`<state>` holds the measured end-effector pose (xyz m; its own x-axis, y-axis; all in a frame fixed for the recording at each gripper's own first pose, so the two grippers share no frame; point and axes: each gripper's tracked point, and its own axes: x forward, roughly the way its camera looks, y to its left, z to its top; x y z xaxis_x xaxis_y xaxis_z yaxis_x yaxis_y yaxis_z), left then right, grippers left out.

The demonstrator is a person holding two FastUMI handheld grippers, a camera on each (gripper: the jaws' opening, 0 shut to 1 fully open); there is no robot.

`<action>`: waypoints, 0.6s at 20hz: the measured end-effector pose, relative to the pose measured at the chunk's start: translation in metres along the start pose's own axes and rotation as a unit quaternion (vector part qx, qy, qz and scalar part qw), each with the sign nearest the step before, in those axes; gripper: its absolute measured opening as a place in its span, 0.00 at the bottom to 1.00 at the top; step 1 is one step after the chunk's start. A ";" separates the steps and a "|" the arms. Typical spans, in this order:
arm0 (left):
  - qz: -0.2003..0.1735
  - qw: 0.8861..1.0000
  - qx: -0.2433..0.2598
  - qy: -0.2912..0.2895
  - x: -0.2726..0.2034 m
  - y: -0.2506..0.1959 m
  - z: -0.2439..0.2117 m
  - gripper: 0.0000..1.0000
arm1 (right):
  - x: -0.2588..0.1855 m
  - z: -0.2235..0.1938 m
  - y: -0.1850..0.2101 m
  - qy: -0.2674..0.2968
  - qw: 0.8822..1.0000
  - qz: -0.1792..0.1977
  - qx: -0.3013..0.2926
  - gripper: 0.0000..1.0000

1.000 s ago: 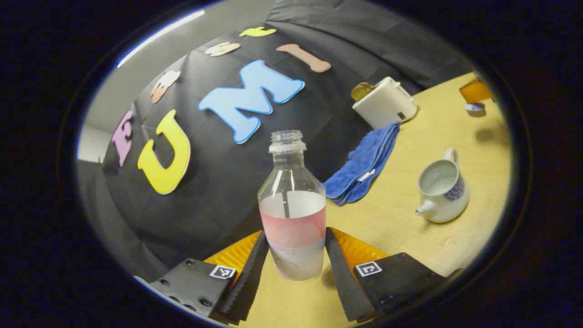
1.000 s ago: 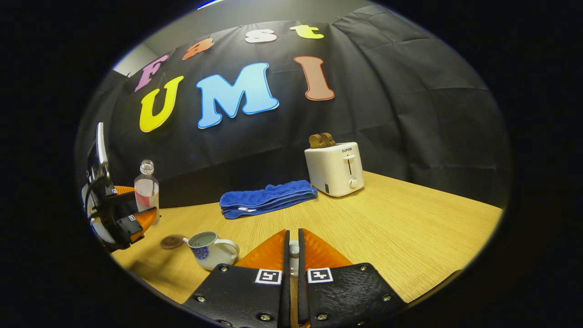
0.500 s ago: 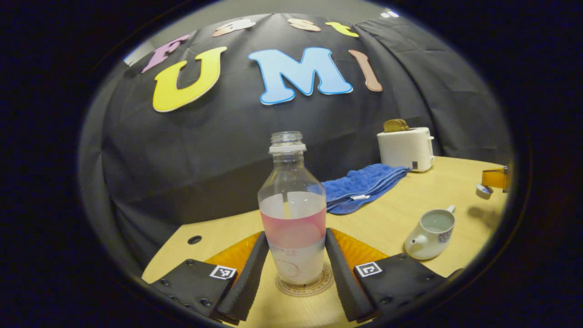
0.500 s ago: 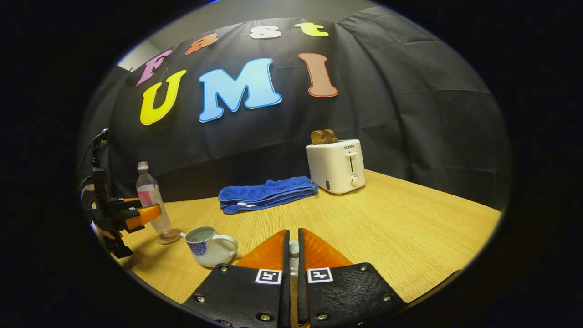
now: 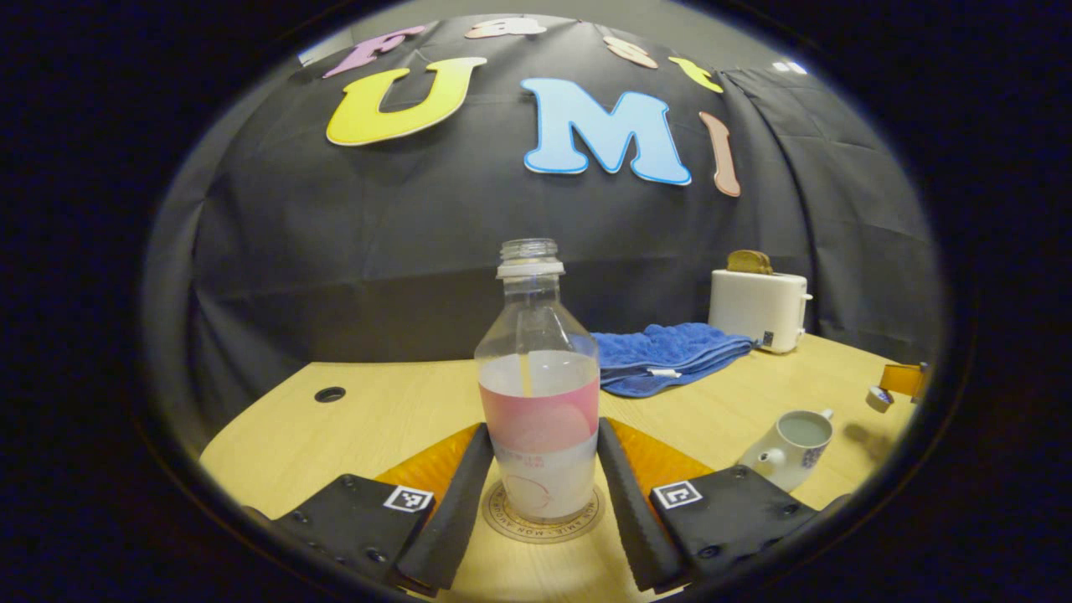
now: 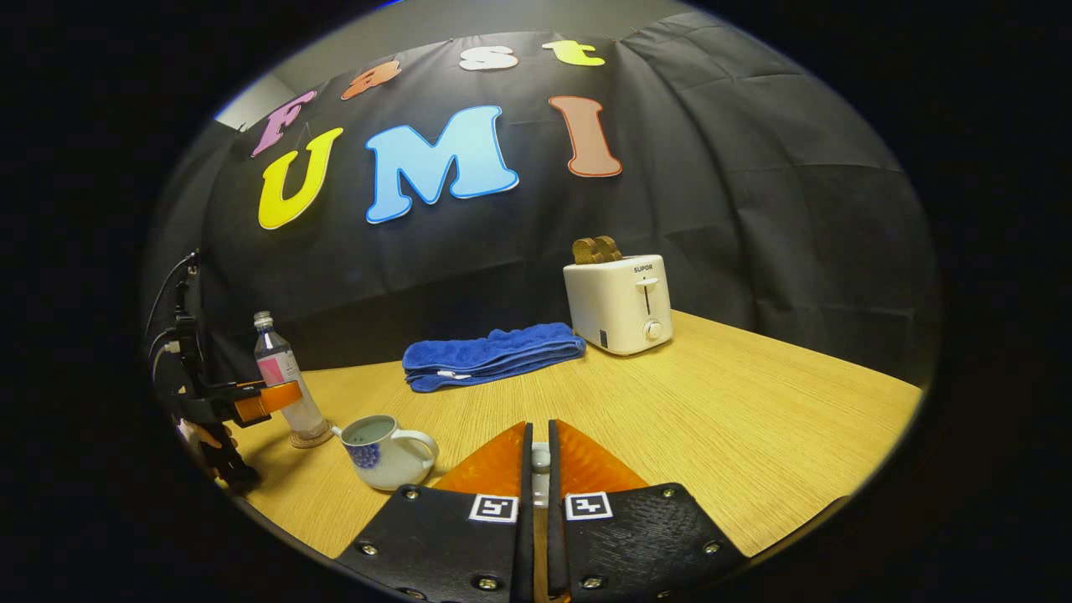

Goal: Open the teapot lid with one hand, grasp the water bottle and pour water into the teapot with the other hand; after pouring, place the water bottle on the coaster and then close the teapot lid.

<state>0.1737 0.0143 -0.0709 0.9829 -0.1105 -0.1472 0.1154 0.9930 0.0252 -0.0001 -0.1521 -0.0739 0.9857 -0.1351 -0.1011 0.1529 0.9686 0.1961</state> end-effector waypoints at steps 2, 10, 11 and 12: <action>0.005 1.000 0.011 0.020 0.002 -0.001 -0.014 0.94 | 0.000 0.000 0.000 0.000 1.000 0.000 0.000 0.06; 0.001 1.000 -0.018 0.016 -0.015 -0.003 -0.006 1.00 | 0.001 -0.001 0.009 0.001 1.000 0.010 -0.009 0.06; 0.002 1.000 -0.018 0.015 -0.017 -0.003 -0.007 1.00 | 0.002 -0.001 0.011 0.001 1.000 0.012 -0.010 0.06; 0.003 1.000 -0.018 0.015 -0.020 -0.001 -0.006 1.00 | 0.002 0.001 0.013 0.000 1.000 0.016 -0.011 0.06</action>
<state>0.1525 0.0154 -0.0743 0.9787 -0.1036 -0.1774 0.1036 0.9946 -0.0088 0.0037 -0.1395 -0.0710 0.9900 -0.1038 -0.0952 0.1195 0.9767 0.1780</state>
